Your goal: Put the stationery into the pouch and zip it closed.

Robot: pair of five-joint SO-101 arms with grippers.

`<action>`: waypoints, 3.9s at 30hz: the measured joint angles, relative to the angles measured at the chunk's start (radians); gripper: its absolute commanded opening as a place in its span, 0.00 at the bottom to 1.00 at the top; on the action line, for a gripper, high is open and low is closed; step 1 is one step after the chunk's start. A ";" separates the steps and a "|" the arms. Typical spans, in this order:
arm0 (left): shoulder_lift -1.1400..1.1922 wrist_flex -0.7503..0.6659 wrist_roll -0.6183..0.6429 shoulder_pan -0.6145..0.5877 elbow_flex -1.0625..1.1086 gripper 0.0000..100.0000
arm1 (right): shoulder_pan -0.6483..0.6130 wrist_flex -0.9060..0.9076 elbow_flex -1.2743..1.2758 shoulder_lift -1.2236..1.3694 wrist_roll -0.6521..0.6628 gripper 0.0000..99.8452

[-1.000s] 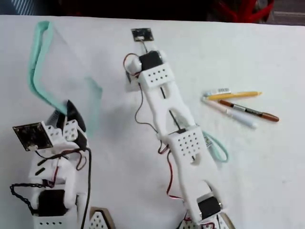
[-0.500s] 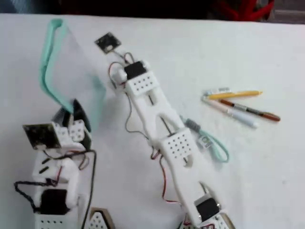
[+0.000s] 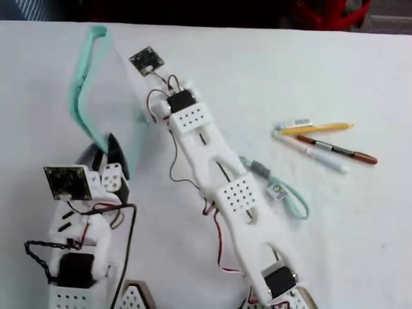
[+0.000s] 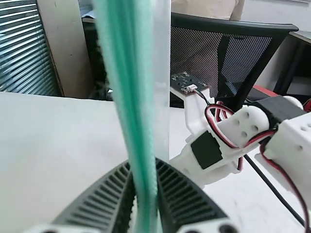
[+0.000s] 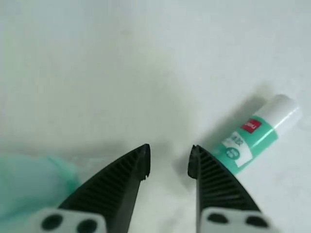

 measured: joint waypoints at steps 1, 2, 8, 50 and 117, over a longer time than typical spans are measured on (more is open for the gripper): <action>0.000 0.000 0.003 0.000 0.000 0.02 | 0.000 0.000 0.000 0.000 0.018 0.14; 0.000 0.000 -0.002 0.000 0.000 0.02 | 0.000 0.000 0.000 0.003 0.040 0.14; 0.000 0.000 -0.003 0.000 0.000 0.03 | 0.000 0.021 0.000 0.044 0.160 0.14; 0.000 0.000 0.000 0.002 0.000 0.03 | 0.315 0.245 -0.331 0.068 0.284 0.14; -0.011 -0.081 -0.203 0.416 0.164 0.03 | 0.666 0.479 0.318 -0.891 0.649 0.02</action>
